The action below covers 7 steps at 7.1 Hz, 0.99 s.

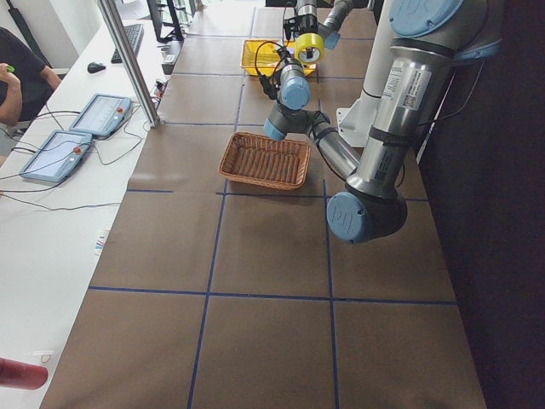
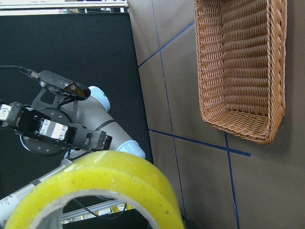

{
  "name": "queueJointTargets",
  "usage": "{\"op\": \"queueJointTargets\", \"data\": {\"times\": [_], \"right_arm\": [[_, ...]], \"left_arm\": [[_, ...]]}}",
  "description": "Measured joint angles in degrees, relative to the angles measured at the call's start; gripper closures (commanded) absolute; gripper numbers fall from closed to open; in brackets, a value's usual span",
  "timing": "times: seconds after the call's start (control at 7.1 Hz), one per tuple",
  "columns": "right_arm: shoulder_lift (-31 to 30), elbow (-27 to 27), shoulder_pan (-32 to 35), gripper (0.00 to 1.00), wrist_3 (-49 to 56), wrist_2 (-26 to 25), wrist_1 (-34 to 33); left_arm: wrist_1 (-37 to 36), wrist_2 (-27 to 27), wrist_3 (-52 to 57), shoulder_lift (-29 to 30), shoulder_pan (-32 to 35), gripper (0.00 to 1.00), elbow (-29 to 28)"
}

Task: Move tape to another basket

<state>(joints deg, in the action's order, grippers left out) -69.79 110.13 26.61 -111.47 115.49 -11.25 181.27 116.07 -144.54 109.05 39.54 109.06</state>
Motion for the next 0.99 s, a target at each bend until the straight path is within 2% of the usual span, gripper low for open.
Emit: {"op": "queueJointTargets", "data": {"times": [0.42, 0.99], "right_arm": [[0.0, 0.1, -0.7, 0.99, 0.0, 0.0, 0.0], [0.1, 0.1, -1.6, 0.99, 0.1, -0.1, -0.1]], "left_arm": [[1.1, -8.6, -1.4, 2.2, -8.3, 0.0, -0.3], [0.9, -10.0, -1.5, 4.0, -10.8, 0.0, -0.4]]}}
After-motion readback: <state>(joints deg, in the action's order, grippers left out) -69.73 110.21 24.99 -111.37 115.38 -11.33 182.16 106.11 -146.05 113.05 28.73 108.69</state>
